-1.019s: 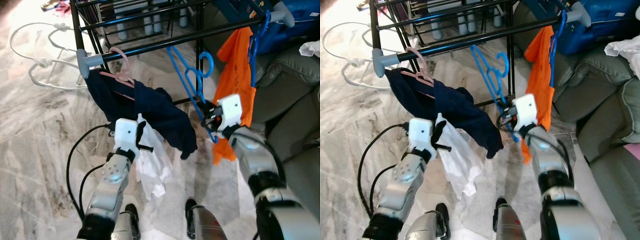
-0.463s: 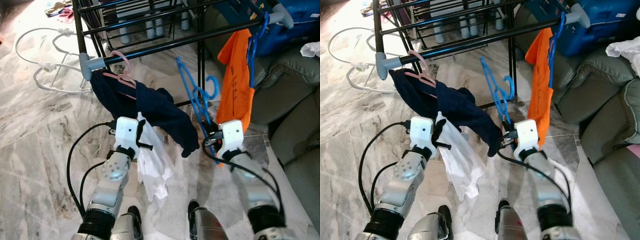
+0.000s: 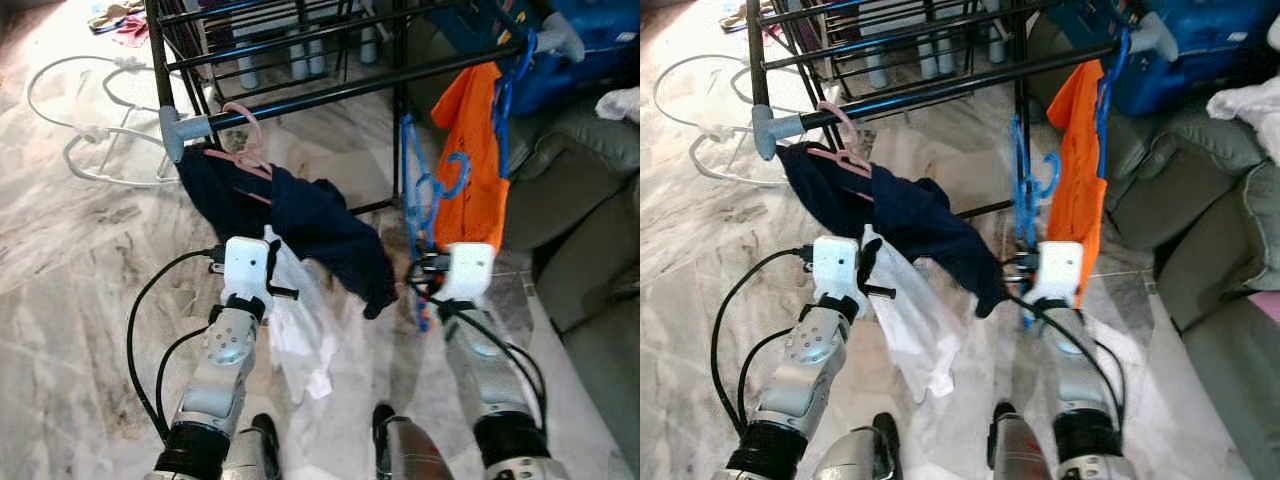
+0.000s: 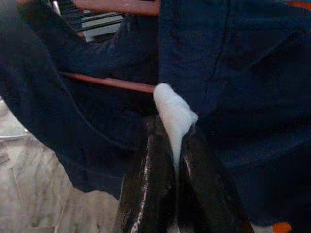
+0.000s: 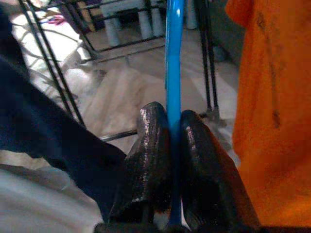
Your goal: Hang hanger
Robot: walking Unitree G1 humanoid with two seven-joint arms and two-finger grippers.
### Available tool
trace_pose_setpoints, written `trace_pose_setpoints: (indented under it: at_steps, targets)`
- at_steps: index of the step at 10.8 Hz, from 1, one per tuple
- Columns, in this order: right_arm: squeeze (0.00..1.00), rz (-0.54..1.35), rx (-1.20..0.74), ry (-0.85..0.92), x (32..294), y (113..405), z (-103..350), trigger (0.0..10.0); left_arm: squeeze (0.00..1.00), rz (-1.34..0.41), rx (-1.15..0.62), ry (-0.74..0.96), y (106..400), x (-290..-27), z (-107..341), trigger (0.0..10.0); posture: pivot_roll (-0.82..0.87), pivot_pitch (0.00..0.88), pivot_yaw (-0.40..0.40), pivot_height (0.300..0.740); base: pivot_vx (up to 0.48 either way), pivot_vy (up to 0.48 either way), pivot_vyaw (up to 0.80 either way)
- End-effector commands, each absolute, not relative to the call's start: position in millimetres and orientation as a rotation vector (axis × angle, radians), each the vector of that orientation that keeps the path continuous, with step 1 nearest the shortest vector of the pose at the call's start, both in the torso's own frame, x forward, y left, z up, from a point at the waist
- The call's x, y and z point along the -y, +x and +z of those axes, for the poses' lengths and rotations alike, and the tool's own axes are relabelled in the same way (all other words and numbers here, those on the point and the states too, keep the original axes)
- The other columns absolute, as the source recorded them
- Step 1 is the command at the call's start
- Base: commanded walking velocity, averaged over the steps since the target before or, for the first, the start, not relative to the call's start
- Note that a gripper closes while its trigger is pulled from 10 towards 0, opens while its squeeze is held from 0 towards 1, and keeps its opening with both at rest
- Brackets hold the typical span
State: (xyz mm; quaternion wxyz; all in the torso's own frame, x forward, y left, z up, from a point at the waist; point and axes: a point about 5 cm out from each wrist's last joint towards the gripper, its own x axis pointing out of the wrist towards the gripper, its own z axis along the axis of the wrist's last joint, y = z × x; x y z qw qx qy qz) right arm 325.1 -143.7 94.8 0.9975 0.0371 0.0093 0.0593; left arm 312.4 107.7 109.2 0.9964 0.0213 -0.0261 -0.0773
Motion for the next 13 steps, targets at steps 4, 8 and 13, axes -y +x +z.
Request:
trace_pose_setpoints:
  at_steps: [4, 8, 13]
  targets:
    - [0.00, 0.175, -0.105, 0.092, 123, 314, 75, 10.0, 0.00, -0.096, 0.015, 0.063, 309, -113, 94, 10.0, -0.12, 0.203, 0.018, 0.740, 0.000, 0.000, 0.00]
    - [0.00, 0.148, -0.133, 0.116, 121, 311, 69, 10.0, 0.00, -0.112, 0.022, 0.060, 311, -107, 96, 10.0, -0.13, 0.212, 0.041, 0.740, -0.253, 0.000, 0.00]
    - [0.00, 0.144, -0.162, 0.130, 120, 313, 66, 10.0, 0.00, -0.109, 0.021, 0.059, 311, -107, 97, 10.0, -0.12, 0.215, 0.040, 0.740, -0.279, 0.000, 0.00]
